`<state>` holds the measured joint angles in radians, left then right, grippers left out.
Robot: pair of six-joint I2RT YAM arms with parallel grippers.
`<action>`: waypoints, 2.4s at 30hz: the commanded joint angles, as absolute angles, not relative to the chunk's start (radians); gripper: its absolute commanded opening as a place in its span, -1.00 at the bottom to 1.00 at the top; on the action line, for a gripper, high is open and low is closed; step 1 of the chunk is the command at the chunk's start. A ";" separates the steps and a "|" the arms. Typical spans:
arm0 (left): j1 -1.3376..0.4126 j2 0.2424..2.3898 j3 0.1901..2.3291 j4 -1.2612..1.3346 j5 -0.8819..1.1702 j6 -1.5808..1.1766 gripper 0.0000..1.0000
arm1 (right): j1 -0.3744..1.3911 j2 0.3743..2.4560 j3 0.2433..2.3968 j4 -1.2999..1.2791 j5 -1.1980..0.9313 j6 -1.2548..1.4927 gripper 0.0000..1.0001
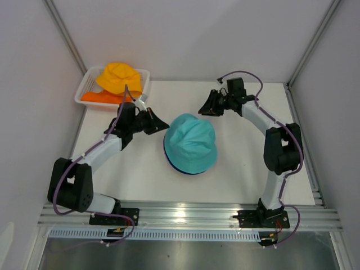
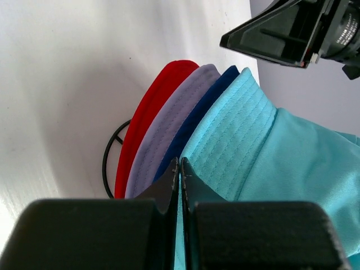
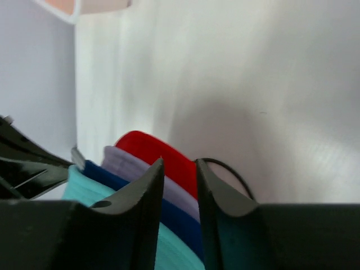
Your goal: Stack the hats
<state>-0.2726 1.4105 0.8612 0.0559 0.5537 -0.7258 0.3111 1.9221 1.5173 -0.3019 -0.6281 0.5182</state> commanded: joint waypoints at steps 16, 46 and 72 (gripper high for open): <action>-0.268 1.253 0.773 0.023 0.431 -0.749 -0.99 | 0.112 1.228 1.171 -0.512 -0.347 0.521 0.77; -0.334 0.856 0.591 -0.092 0.308 -0.790 -0.50 | 0.545 0.588 0.459 -0.218 -0.103 1.063 0.11; -0.885 0.642 0.275 0.132 -0.028 -1.279 0.29 | 0.627 0.893 0.537 -0.087 -0.249 0.870 -0.68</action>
<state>-0.8631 0.5812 0.2928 -0.0166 0.0460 -1.1912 0.6071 0.8749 0.4976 -0.1432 -0.2447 0.8833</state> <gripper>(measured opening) 0.627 0.172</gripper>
